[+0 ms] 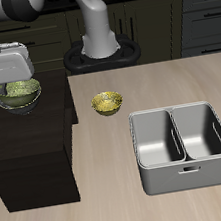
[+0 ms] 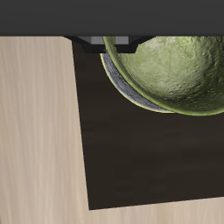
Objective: Stack the green bowl on the black bowl
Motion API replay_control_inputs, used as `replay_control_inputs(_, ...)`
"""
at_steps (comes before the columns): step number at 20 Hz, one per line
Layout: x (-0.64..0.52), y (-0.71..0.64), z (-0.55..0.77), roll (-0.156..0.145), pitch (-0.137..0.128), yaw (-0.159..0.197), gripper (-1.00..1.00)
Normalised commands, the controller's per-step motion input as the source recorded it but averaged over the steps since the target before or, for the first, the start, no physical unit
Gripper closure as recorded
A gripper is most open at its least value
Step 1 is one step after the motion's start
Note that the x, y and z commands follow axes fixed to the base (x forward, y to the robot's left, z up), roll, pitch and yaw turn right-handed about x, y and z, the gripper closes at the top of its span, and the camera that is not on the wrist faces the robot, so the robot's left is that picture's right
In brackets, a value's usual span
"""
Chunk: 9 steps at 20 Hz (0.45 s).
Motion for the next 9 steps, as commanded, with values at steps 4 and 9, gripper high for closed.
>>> replay_control_inputs(4, -0.02, 0.01, -0.23, -0.07, 0.088, 0.054, -1.0)
replay_control_inputs(9, -0.02, -0.04, -0.01, -0.012, 0.005, 0.006, -1.0)
